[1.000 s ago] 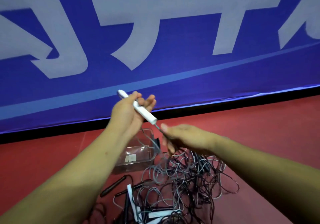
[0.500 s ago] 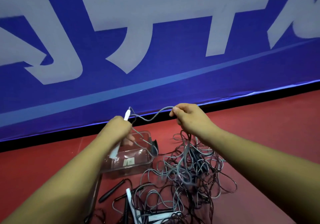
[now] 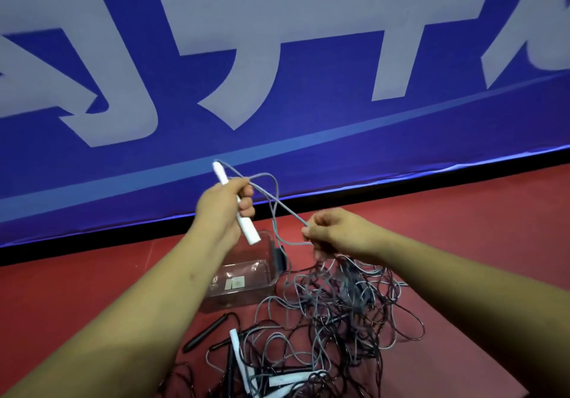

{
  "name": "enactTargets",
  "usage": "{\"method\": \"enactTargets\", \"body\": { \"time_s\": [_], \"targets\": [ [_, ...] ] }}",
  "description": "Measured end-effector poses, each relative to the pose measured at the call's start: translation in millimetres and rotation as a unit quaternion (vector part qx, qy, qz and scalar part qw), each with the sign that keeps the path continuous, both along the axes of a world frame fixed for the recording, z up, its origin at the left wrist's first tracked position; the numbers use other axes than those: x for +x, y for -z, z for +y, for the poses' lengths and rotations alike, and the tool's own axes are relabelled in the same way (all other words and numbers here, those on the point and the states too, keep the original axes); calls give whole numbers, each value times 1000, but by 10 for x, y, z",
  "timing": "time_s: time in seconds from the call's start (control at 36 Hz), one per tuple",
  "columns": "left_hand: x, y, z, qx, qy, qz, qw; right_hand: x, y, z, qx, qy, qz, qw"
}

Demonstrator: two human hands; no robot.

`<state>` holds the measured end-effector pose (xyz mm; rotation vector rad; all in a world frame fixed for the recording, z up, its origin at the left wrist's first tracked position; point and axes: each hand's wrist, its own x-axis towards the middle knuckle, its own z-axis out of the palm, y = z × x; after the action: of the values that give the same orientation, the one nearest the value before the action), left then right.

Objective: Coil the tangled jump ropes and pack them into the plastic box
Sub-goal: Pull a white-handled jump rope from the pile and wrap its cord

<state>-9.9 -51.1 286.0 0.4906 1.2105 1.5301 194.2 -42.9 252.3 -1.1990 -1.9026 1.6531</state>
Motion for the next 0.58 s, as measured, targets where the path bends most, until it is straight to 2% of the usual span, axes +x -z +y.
{"method": "enactTargets", "body": {
  "time_s": [0.08, 0.14, 0.22, 0.28, 0.36, 0.47, 0.58],
  "targets": [
    [-205, -13, 25, 23, -68, -26, 997, 162, 133, -10, 5, -36, -103, 994],
    [-284, 11, -4, 10, -63, -42, 997, 206, 158, 0, 13, -30, -108, 994],
    [-269, 46, -139, -112, 79, -35, 990, 144, 58, 10, 52, 9, -55, 997],
    [-160, 42, -236, -188, 214, -9, 958, 65, -30, -9, 49, 17, -4, 999],
    [56, 39, -282, -184, 299, 31, 936, -62, -104, -86, 51, -32, -6, 998],
    [201, 82, -270, -145, 280, 49, 948, -209, -123, -169, 55, -89, -20, 994],
    [148, 72, -204, -77, 164, 44, 982, -165, -95, -105, 12, -81, -17, 996]
  ]
}}
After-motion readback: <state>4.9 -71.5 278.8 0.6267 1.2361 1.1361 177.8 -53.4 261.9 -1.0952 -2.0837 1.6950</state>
